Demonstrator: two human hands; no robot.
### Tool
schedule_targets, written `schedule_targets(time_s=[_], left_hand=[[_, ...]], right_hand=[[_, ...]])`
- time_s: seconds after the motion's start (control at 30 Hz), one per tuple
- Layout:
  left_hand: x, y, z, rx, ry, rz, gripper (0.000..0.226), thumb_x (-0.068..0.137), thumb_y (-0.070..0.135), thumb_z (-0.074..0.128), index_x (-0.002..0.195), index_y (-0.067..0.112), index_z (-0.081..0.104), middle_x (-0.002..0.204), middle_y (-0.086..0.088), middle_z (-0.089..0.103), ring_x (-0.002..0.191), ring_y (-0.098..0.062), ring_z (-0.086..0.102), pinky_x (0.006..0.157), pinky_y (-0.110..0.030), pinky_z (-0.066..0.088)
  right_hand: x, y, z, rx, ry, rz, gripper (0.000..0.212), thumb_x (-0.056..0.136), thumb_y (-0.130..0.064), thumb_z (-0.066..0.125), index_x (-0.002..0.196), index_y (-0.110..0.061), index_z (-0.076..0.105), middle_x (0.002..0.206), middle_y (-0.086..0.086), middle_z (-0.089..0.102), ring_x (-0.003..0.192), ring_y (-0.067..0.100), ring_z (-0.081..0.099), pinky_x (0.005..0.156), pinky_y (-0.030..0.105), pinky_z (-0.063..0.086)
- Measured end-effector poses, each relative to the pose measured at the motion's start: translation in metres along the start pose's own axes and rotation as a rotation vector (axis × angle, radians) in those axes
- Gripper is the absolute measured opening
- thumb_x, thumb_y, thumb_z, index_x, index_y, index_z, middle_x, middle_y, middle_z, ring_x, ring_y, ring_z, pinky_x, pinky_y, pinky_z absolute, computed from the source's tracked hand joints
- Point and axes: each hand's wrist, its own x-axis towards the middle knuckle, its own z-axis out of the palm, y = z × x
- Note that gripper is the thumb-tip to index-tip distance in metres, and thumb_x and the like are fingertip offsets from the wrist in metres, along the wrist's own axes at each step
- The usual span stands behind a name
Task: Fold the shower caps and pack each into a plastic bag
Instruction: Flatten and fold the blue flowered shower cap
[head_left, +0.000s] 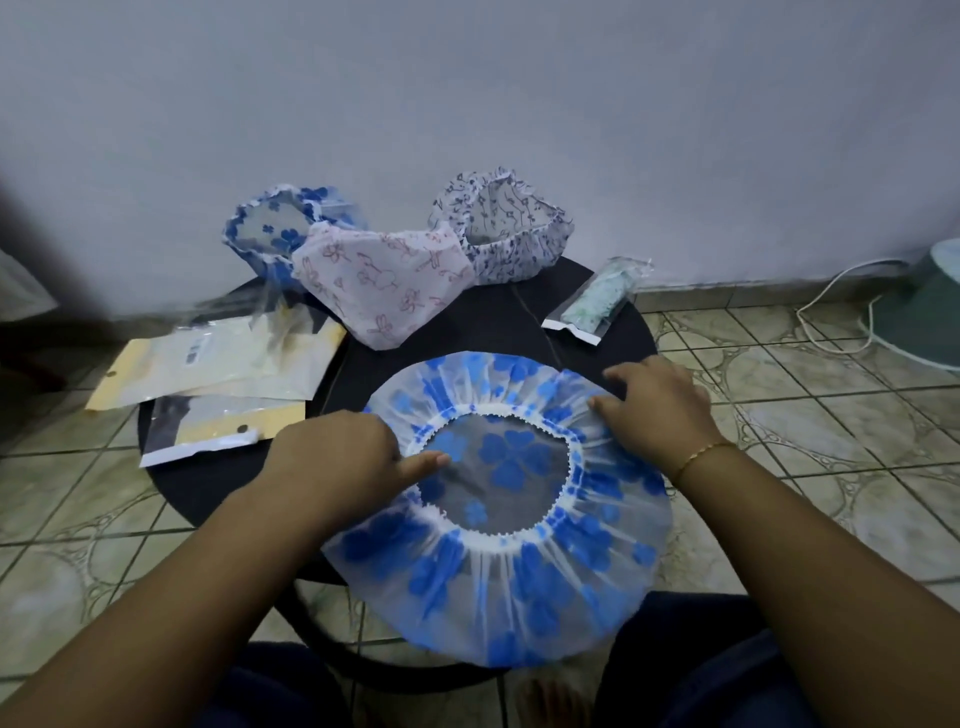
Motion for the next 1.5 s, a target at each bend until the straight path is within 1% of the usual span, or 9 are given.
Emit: schedule_targets(time_s=[0.17, 0.3, 0.53, 0.77, 0.9, 1.03, 1.17, 1.33, 1.5], left_hand=[[0.014, 0.013, -0.007, -0.045, 0.245, 0.006, 0.047, 0.087, 0.063, 0.043, 0.076, 0.023, 0.063, 0.072, 0.007, 0.054, 0.069, -0.013, 0.054, 0.054, -0.026, 0.036], [0.046, 0.015, 0.009, -0.336, 0.504, 0.288, 0.024, 0.090, 0.035, 0.053, 0.099, 0.021, 0.069, 0.100, 0.002, 0.063, 0.094, -0.021, 0.061, 0.076, -0.034, 0.049], [0.080, 0.025, 0.032, -0.293, 0.007, 0.453, 0.051, 0.101, 0.043, 0.022, 0.149, 0.027, 0.017, 0.158, 0.007, 0.009, 0.145, -0.010, 0.003, 0.118, -0.033, 0.009], [0.079, 0.016, 0.042, -0.254, -0.042, 0.343, 0.057, 0.098, 0.050, 0.015, 0.150, 0.031, 0.000, 0.157, 0.015, -0.006, 0.143, -0.004, -0.010, 0.116, -0.033, -0.004], [0.077, 0.012, 0.045, -0.360, 0.149, 0.327, 0.078, 0.083, 0.068, 0.018, 0.148, 0.024, 0.023, 0.156, 0.008, 0.017, 0.144, -0.011, 0.011, 0.118, -0.034, 0.011], [0.063, -0.003, 0.034, -0.444, 0.569, 0.472, 0.038, 0.079, 0.055, 0.052, 0.098, 0.024, 0.065, 0.090, 0.007, 0.060, 0.084, -0.010, 0.056, 0.074, -0.029, 0.045], [0.028, -0.013, 0.025, -0.648, 0.342, 0.411, 0.029, 0.081, 0.065, 0.050, 0.084, 0.036, 0.048, 0.068, 0.016, 0.061, 0.057, -0.005, 0.056, 0.054, -0.023, 0.043], [0.001, -0.042, 0.030, -0.490, 0.225, 0.503, 0.053, 0.077, 0.081, 0.032, 0.084, 0.037, 0.059, 0.084, 0.019, 0.062, 0.082, 0.002, 0.058, 0.071, -0.022, 0.048], [-0.001, -0.060, 0.040, -0.372, 0.139, 0.399, 0.083, 0.064, 0.088, 0.034, 0.121, 0.033, 0.057, 0.128, 0.029, 0.041, 0.120, 0.007, 0.041, 0.104, -0.016, 0.029]], right_hand=[[0.002, -0.020, 0.015, 0.064, -0.089, -0.189, 0.038, 0.094, -0.028, 0.049, 0.129, -0.013, 0.053, 0.129, 0.010, 0.049, 0.122, 0.028, 0.042, 0.100, 0.035, 0.037], [0.004, -0.027, 0.022, 0.087, -0.189, -0.341, 0.036, 0.096, -0.026, 0.046, 0.127, -0.008, 0.050, 0.135, 0.005, 0.046, 0.127, 0.026, 0.041, 0.101, 0.031, 0.034], [0.008, -0.026, 0.027, 0.122, -0.378, -0.445, 0.053, 0.102, -0.035, 0.026, 0.149, -0.016, 0.015, 0.158, -0.003, 0.011, 0.144, 0.007, 0.004, 0.111, 0.017, 0.002], [0.019, -0.025, 0.028, 0.064, -0.406, -0.383, 0.052, 0.102, -0.035, 0.018, 0.150, -0.015, 0.010, 0.158, -0.001, 0.001, 0.145, 0.009, -0.001, 0.117, 0.026, -0.001], [0.022, -0.025, 0.026, 0.195, -0.317, -0.398, 0.047, 0.101, -0.030, 0.030, 0.147, -0.016, 0.026, 0.156, -0.001, 0.020, 0.144, 0.011, 0.013, 0.114, 0.023, 0.009], [0.017, -0.007, 0.014, 0.226, 0.042, -0.453, 0.024, 0.091, -0.019, 0.056, 0.112, -0.017, 0.067, 0.111, -0.002, 0.062, 0.110, 0.017, 0.052, 0.088, 0.022, 0.037], [-0.002, 0.017, 0.004, 0.242, 0.091, -0.472, 0.017, 0.086, -0.013, 0.061, 0.099, -0.018, 0.072, 0.084, -0.012, 0.058, 0.086, 0.010, 0.052, 0.071, 0.014, 0.038], [-0.026, 0.041, 0.008, 0.301, -0.024, -0.474, 0.022, 0.088, -0.019, 0.055, 0.104, -0.021, 0.070, 0.099, -0.007, 0.067, 0.093, 0.010, 0.059, 0.080, 0.019, 0.043], [-0.023, 0.031, 0.016, 0.337, -0.108, -0.476, 0.042, 0.083, -0.041, 0.032, 0.109, -0.025, 0.061, 0.120, -0.012, 0.061, 0.120, 0.011, 0.049, 0.105, 0.032, 0.032]])
